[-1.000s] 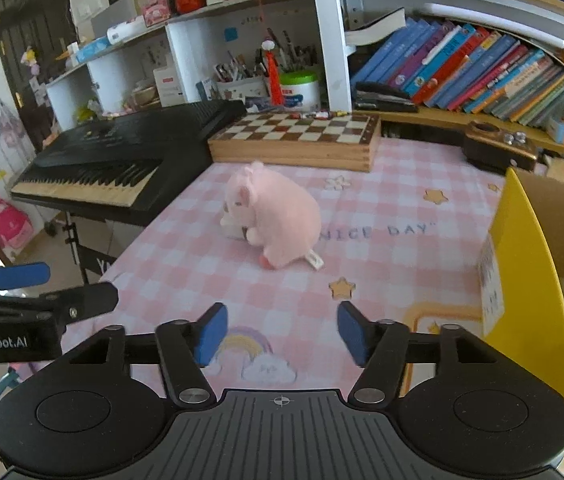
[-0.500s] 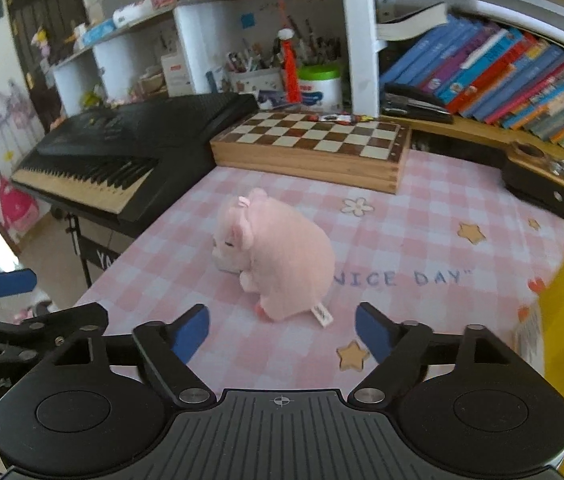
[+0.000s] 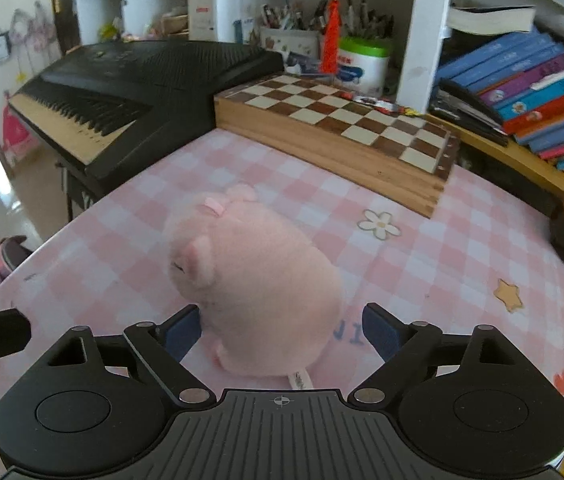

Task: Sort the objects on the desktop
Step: 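Move the left tool to the white plug while the right tool reaches the pink pig, then close the left tool on the white plug while the right tool closes on the pink pig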

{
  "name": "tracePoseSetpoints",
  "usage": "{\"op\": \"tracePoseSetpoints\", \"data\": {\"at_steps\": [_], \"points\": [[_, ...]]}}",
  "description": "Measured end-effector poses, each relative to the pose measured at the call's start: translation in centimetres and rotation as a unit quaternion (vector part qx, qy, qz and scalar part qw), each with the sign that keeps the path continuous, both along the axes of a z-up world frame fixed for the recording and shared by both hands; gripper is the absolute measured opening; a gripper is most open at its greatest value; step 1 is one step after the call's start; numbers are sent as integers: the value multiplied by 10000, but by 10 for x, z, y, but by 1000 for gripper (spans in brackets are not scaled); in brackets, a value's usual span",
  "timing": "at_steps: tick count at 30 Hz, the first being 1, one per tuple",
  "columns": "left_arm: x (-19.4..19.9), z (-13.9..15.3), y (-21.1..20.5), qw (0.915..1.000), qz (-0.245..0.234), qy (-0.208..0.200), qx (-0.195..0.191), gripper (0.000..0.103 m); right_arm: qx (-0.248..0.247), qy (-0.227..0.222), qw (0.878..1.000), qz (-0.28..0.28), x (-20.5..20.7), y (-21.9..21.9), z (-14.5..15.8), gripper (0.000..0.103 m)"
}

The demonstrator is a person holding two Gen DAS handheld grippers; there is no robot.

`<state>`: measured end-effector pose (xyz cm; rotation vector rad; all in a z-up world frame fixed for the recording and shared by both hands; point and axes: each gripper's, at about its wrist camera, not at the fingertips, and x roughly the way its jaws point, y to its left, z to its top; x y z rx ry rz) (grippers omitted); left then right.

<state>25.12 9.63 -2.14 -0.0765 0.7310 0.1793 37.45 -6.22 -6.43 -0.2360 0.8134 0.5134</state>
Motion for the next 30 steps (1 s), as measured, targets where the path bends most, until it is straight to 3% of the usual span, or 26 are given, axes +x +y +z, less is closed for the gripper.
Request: {"op": "tracePoseSetpoints", "data": {"at_steps": [3, 4, 7, 15, 22, 28, 30], "points": [[6, -2, -2, 10000, 9, 46, 15, 103, 83, -82, 9999, 85, 2, -1, 0, 83], [7, -3, -3, 10000, 0, 54, 21, 103, 126, -114, 9998, 120, 1, -2, 1, 73], [14, -6, -7, 9999, -69, 87, 37, 103, 256, -95, 9996, 64, 4, -7, 6, 65], [39, -18, -21, 9993, -359, 111, 67, 103, 721, -135, 9940, -807, 4, -43, 28, 61], [67, -35, -31, 9979, -621, 149, 119, 102, 880, -41, 9897, -1126, 0, -66, 38, 36], [90, -48, -30, 9974, -663, 252, 92, 95, 685, -144, 9927, -987, -2, -62, 39, 39], [96, -49, -30, 9972, -701, 238, 66, 86, 648, -139, 9935, -928, -2, -61, 40, 40]]}}
